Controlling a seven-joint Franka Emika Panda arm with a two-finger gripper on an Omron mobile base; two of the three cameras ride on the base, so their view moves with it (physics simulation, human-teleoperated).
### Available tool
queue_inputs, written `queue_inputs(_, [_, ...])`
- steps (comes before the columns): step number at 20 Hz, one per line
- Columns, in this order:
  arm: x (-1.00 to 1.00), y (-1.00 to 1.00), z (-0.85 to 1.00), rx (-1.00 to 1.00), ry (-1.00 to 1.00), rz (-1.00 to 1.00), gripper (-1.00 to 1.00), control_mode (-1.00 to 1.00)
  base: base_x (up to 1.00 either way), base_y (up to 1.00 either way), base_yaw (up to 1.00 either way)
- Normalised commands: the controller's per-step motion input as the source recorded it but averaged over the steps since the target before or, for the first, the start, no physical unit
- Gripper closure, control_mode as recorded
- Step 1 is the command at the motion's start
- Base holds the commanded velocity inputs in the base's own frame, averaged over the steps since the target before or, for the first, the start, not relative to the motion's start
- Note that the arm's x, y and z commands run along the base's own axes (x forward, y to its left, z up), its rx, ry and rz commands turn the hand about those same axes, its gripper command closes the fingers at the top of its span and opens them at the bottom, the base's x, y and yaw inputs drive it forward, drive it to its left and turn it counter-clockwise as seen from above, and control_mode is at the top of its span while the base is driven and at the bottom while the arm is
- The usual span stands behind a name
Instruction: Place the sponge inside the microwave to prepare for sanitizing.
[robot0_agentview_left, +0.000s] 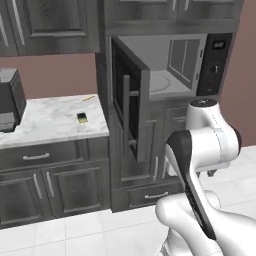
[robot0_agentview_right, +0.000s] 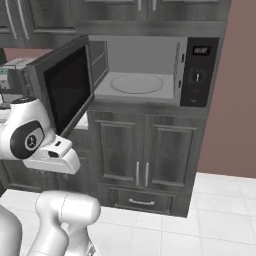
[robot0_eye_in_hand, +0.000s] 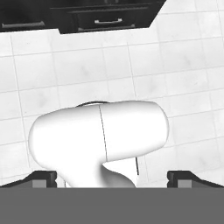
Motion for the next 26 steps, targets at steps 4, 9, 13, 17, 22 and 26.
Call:
queue_inputs(4, [0.0,0.0,0.0,0.0,0.0,0.0,-1.0,1.0,-0.01,0.64,-0.07])
queue_inputs(9, [0.0,0.0,0.0,0.0,0.0,0.0,-1.0,1.0,-0.04,0.76,-0.07])
queue_inputs(13, [0.0,0.0,0.0,0.0,0.0,0.0,-1.0,1.0,-0.01,0.77,-0.08])
queue_inputs(17, [0.0,0.0,0.0,0.0,0.0,0.0,-1.0,1.0,0.13,0.87,-0.12])
queue_inputs(22, [0.0,0.0,0.0,0.0,0.0,0.0,-1.0,1.0,0.4,0.74,-0.13])
queue_inputs(26, [0.0,0.0,0.0,0.0,0.0,0.0,-1.0,1.0,0.84,0.08,0.0])
